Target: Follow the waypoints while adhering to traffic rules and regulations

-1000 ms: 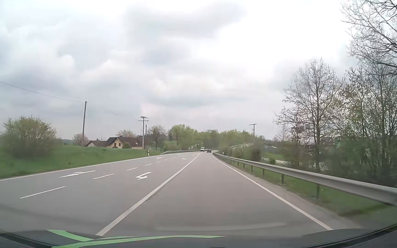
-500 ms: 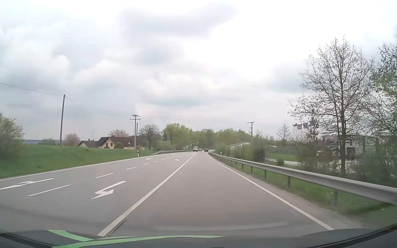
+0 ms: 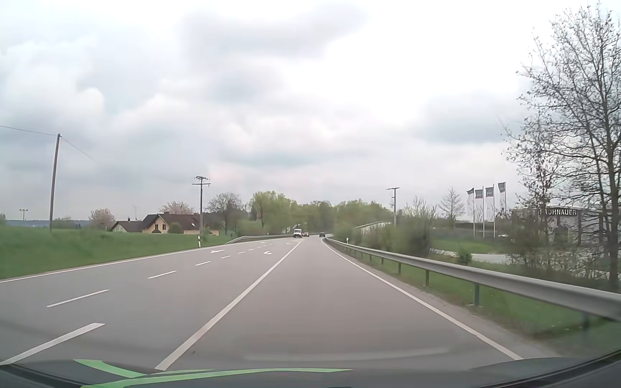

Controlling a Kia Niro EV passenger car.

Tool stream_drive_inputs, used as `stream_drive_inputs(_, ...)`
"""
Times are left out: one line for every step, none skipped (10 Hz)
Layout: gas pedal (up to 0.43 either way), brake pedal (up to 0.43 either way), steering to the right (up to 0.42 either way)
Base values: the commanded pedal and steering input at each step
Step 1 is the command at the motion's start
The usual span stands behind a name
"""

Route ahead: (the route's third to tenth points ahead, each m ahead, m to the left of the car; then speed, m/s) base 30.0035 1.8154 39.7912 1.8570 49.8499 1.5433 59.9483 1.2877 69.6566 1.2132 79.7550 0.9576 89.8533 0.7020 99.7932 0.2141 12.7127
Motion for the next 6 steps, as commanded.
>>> stream_drive_inputs(0.461, 0.0, 0.003)
stream_drive_inputs(0.461, 0.0, 0.003)
stream_drive_inputs(0.461, 0.0, 0.003)
stream_drive_inputs(0.461, 0.0, 0.002)
stream_drive_inputs(0.461, 0.0, 0.0)
stream_drive_inputs(0.461, 0.0, 0.0)
